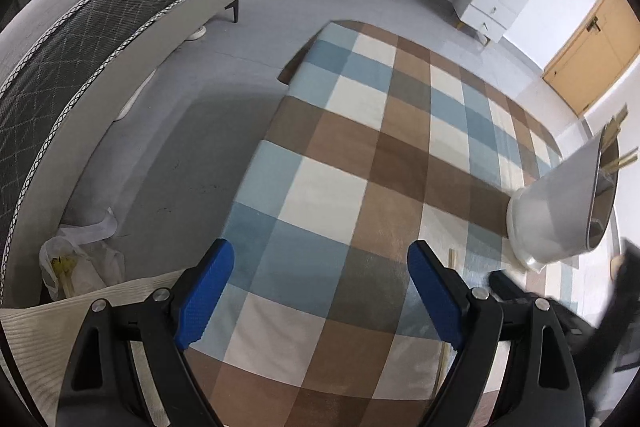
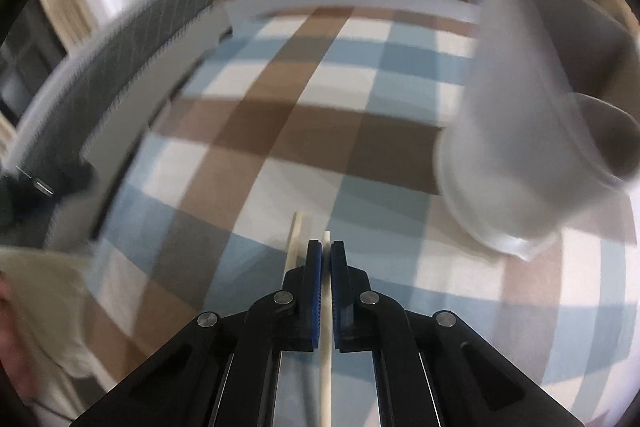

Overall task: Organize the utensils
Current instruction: 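Close the right tool on one chopstick while the left tool closes on another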

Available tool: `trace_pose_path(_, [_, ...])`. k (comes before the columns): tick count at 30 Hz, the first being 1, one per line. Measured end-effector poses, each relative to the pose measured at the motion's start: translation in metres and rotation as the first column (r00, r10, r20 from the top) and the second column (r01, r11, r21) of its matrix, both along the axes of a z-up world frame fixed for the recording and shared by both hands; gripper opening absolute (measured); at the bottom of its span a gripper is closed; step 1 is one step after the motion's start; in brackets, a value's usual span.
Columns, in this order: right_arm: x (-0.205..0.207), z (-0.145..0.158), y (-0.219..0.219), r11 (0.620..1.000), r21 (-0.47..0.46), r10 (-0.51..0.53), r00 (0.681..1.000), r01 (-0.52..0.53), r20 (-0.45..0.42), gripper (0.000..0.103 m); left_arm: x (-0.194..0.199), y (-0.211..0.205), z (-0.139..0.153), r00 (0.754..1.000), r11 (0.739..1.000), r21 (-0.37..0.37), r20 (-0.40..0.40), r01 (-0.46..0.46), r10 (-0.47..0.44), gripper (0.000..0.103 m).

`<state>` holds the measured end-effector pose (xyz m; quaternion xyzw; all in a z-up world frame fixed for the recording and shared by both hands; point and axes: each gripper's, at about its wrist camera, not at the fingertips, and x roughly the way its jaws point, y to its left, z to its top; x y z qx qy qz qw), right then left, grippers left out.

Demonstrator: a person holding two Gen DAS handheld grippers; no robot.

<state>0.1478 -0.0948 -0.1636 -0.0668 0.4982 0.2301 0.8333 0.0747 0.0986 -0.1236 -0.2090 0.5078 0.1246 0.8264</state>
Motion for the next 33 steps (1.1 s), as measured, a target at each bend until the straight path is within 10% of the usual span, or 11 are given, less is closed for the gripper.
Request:
trace_pose_path(10, [-0.032, 0.052, -0.093, 0.916, 0.358, -0.188, 0.982, 0.182, -0.018, 0.003, 0.011, -0.052, -0.020, 0.980, 0.982, -0.014, -0.073, 0.187, -0.187, 0.085])
trace_pose_path(25, [-0.035, 0.059, -0.135, 0.865, 0.422, -0.317, 0.947, 0.272, 0.041, 0.003, 0.058, -0.096, -0.042, 0.955, 0.970, -0.006, -0.170, 0.245, -0.242, 0.073])
trace_pose_path(33, [-0.033, 0.062, -0.146, 0.826, 0.483, -0.339, 0.941, 0.290, 0.015, 0.003, 0.065, -0.115, -0.050, 0.942, 0.965, 0.070, -0.248, 0.252, -0.228, 0.044])
